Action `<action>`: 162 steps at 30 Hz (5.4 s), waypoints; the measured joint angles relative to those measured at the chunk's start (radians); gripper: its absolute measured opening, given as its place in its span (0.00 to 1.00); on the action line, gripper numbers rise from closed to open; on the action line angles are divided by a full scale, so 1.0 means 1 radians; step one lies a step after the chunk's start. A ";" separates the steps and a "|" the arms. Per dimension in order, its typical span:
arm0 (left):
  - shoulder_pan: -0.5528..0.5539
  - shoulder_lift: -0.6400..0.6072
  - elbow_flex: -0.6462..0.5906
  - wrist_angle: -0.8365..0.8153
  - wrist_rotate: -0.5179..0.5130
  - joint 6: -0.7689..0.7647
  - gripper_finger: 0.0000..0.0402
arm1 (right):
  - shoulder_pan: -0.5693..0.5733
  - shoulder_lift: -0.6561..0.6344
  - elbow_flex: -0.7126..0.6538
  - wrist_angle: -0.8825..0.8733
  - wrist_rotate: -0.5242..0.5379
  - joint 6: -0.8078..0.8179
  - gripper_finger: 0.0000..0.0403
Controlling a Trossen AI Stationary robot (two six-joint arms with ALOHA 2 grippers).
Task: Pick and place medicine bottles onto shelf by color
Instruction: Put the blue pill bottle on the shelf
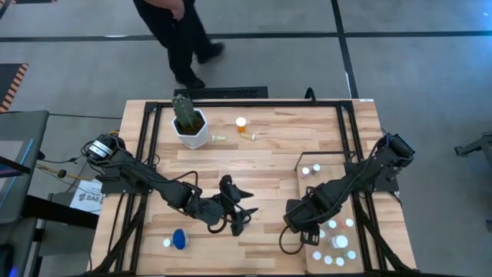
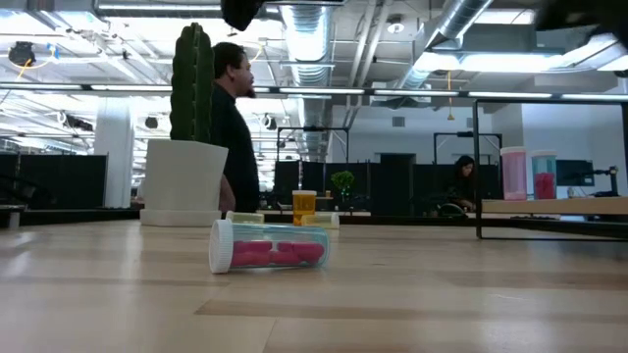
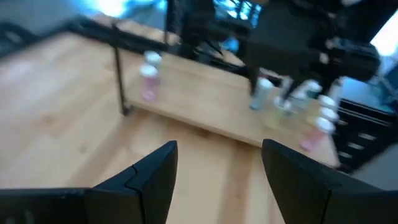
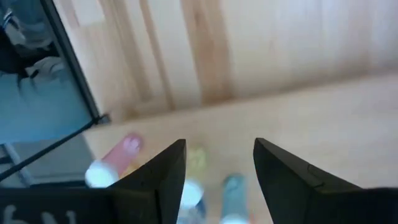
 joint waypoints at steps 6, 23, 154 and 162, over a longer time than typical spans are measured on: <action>-0.020 0.000 0.000 -0.183 0.076 -0.236 0.55 | -0.029 0.000 0.003 0.068 0.124 -0.165 0.52; -0.128 0.220 0.000 -0.263 0.069 -0.504 0.55 | -0.018 0.000 -0.018 0.194 0.290 -0.346 0.50; -0.028 0.221 0.644 -0.947 0.202 -0.319 0.26 | -0.091 0.006 -0.010 0.729 0.376 -0.801 0.41; -0.028 0.221 0.644 -0.917 0.202 -0.280 0.26 | -0.091 0.007 -0.010 0.705 0.375 -0.778 0.41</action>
